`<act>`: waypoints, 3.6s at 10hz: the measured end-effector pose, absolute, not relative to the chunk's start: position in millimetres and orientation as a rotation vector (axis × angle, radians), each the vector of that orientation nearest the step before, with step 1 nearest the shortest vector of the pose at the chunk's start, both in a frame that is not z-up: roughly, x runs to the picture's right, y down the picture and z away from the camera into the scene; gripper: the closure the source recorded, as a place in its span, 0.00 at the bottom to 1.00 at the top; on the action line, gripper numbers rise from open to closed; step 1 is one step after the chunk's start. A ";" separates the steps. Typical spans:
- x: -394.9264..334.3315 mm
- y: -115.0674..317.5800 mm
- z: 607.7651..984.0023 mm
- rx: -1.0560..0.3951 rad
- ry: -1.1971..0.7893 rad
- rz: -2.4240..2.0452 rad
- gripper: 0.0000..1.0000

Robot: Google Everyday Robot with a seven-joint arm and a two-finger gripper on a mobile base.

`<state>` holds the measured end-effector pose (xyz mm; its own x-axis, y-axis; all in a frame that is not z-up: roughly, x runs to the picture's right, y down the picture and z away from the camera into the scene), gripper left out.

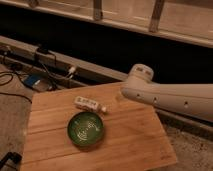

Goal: Place the bottle in the ceramic bowl

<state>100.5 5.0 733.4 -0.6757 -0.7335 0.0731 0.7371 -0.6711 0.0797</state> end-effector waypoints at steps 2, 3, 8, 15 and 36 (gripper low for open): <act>59.5 -3.8 733.1 0.060 -0.172 -2.503 0.20; 47.3 -6.6 732.3 0.095 -0.182 -2.567 0.20; 34.8 -8.7 732.2 0.147 -0.208 -2.657 0.20; -68.1 -16.8 777.3 0.187 -0.289 -2.835 0.20; -155.6 57.7 925.3 0.045 -0.677 -2.907 0.22</act>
